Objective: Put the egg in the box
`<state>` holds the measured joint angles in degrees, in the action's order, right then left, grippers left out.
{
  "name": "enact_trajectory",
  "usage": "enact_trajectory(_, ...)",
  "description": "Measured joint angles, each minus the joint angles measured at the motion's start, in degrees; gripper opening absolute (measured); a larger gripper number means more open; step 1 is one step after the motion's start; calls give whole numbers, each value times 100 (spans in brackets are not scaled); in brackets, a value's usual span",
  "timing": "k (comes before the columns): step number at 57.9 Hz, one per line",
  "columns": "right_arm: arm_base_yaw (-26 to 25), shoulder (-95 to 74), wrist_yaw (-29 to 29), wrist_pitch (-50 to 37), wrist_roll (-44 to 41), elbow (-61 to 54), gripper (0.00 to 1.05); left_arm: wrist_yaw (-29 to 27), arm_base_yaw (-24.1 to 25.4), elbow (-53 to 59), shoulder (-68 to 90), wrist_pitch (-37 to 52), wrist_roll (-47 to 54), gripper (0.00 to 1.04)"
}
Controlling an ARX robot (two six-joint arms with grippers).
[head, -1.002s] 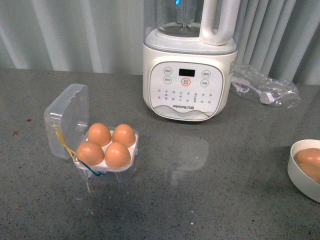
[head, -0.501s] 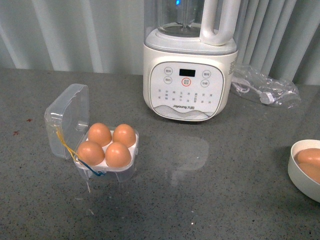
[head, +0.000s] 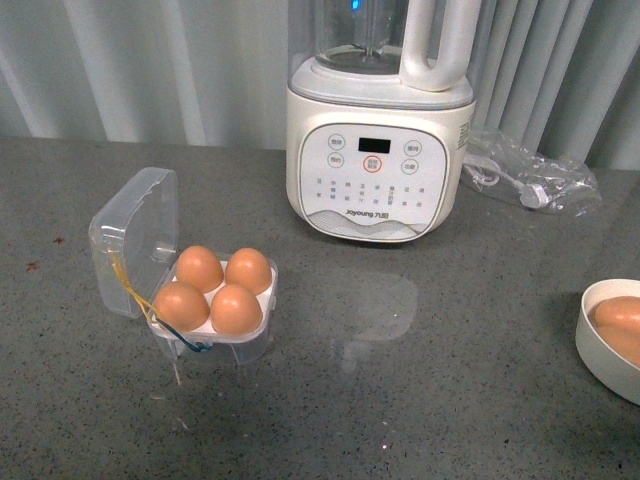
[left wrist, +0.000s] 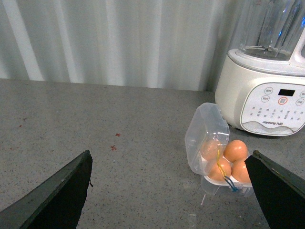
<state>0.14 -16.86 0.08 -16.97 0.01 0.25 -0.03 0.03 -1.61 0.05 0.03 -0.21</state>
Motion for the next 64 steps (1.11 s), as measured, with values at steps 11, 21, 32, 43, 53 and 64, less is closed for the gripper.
enact_trajectory(11, 0, 337, 0, 330, 0, 0, 3, 0, 0, 0, 0, 0, 0, 98)
enact_trajectory(21, 0, 588, 0, 581, 0, 0, 3, 0, 0, 0, 0, 0, 0, 98)
enact_trajectory(32, 0, 1458, -13, 1641, -2, 2, 3, -4, 0, 0, 2, 0, -2, 98)
enact_trajectory(43, 0, 1659, -13, 1692, -4, 2, 8, 0, 0, 0, 2, -2, 0, 98)
enact_trajectory(53, 0, 1661, -13, 1694, -4, 4, 38, 0, 0, 0, 0, 0, 0, 98)
enact_trajectory(64, 0, 1661, -15, 1694, -4, 2, 72, 0, 0, 0, 0, 0, 0, 98)
